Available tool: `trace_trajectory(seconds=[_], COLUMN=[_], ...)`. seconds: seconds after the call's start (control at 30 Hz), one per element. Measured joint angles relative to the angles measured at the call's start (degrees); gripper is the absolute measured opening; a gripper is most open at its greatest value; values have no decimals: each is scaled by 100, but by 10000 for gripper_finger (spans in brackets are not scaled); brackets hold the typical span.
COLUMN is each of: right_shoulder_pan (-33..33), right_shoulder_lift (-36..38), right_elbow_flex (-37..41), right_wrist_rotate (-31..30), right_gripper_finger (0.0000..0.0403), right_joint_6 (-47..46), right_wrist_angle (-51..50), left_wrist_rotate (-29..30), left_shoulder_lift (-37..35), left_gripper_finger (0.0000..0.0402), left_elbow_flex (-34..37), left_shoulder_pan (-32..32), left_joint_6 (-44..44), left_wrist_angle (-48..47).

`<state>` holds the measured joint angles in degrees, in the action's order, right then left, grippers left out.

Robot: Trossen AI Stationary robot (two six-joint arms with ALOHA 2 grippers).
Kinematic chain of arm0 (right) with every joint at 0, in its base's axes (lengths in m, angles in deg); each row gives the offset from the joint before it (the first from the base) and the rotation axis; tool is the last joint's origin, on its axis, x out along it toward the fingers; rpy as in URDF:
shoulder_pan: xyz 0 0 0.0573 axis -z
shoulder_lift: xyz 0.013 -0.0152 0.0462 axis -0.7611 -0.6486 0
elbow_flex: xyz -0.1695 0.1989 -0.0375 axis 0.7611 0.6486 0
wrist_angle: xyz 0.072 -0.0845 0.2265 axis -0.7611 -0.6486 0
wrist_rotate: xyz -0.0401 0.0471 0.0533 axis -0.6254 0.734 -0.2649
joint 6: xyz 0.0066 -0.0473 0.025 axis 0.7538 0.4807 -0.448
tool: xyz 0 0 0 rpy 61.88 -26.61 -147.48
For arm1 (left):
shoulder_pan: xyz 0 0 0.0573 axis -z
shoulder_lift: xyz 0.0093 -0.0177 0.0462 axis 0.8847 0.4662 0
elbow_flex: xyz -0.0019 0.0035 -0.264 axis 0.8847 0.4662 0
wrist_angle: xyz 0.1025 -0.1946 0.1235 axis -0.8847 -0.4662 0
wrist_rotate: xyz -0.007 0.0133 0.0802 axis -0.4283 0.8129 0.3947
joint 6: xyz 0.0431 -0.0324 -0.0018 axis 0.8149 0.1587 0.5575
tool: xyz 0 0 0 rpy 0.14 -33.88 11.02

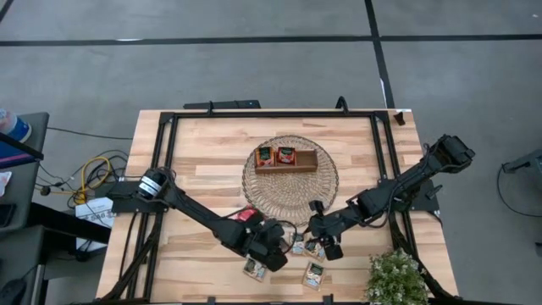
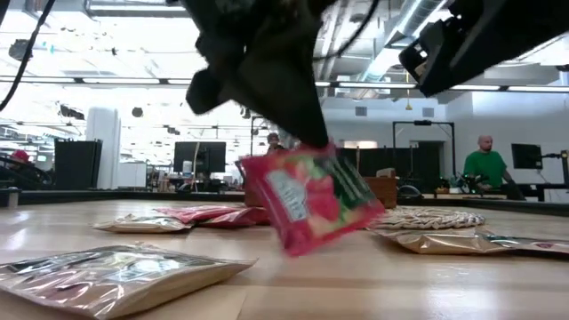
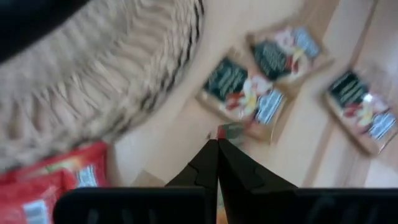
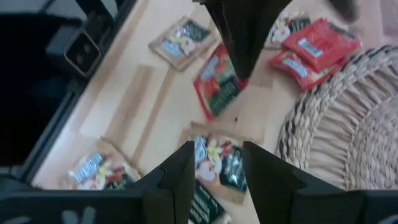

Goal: Pick & Place Tea
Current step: Put the red tea bag into the middle section of the wooden organizer

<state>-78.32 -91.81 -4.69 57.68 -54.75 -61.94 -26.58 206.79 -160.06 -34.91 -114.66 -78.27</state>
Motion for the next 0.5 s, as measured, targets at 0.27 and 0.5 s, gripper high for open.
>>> trace_trajectory(seconds=[0.27,0.5], right_shoulder_pan=[146,357], right_shoulder_lift=[0,1], right_elbow_flex=[-2,0], right_wrist_rotate=[0,19], right_gripper_finger=[125,125], right_joint_6=[-171,71], right_wrist_angle=[441,798], left_wrist_rotate=[836,1321], left_shoulder_lift=[-523,-886], left_gripper_finger=[0,0], left_elbow_flex=[-7,-11], left_shoulder_pan=[144,323], left_joint_6=[379,630], left_wrist_angle=[10,68])
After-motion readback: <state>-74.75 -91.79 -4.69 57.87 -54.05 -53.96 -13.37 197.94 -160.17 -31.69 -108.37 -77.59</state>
